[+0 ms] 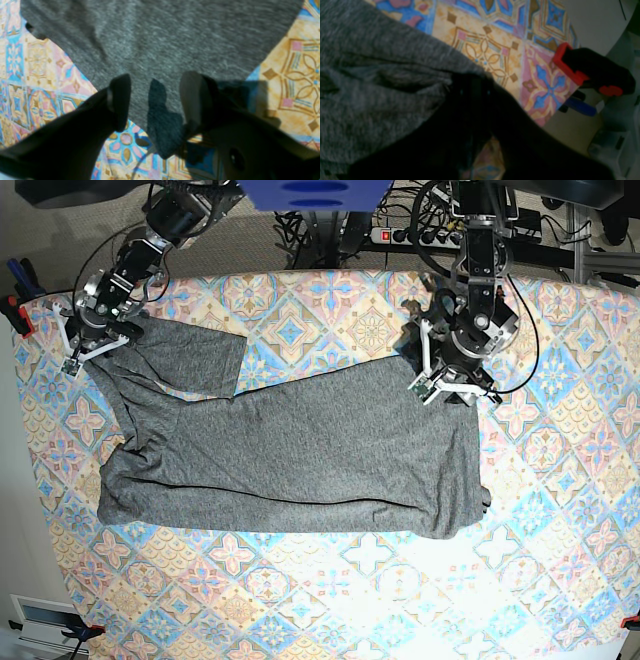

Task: Layout the t-shirt on the table in an organized manner, then fold the t-shirt properly
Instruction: 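Regrasp the shirt edge with the left gripper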

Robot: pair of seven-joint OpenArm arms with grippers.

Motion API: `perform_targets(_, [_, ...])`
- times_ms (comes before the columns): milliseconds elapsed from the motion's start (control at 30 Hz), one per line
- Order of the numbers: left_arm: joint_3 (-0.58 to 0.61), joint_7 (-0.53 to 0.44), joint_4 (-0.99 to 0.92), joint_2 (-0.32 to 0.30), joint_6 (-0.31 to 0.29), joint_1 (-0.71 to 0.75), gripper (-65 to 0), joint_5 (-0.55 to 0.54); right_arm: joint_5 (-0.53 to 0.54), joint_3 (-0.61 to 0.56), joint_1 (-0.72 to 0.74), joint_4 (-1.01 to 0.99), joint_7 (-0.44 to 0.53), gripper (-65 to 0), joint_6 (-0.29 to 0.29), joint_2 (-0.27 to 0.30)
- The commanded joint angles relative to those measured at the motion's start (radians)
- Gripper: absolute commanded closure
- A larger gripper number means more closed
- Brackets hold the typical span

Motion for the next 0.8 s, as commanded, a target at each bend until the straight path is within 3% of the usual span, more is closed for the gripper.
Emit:
perform_targets(0, [-0.003,-0.014,0.015,-0.003,0.005,-0.009,-34.1,-0.005,-0.001,0.001,0.005,0.012,0.007,0.0,0.000,0.008])
perform_targets(233, [0.003,-0.014,0.070,-0.010,0.005,0.001,-34.2,0.007,-0.001,-0.002,0.004,0.012,0.007,0.0,0.000,0.008])
perform_targets(400, [0.049,-0.014,0.167,-0.013,0.005,0.050,-34.2,0.142,-0.001,-0.003,0.004,0.012,0.007,0.0,0.000,0.008])
perform_targets(500, [0.138,-0.014,0.165,-0.062,0.005,0.077,-34.2,0.232,-0.003,-0.005,0.004,0.012,0.007,0.0,0.000,0.008])
perform_targets(767, [0.197,-0.014,0.167,-0.069,0.005,0.139,-34.2,0.300,-0.003,-0.005,0.007,0.012,0.007,0.0,0.000,0.008])
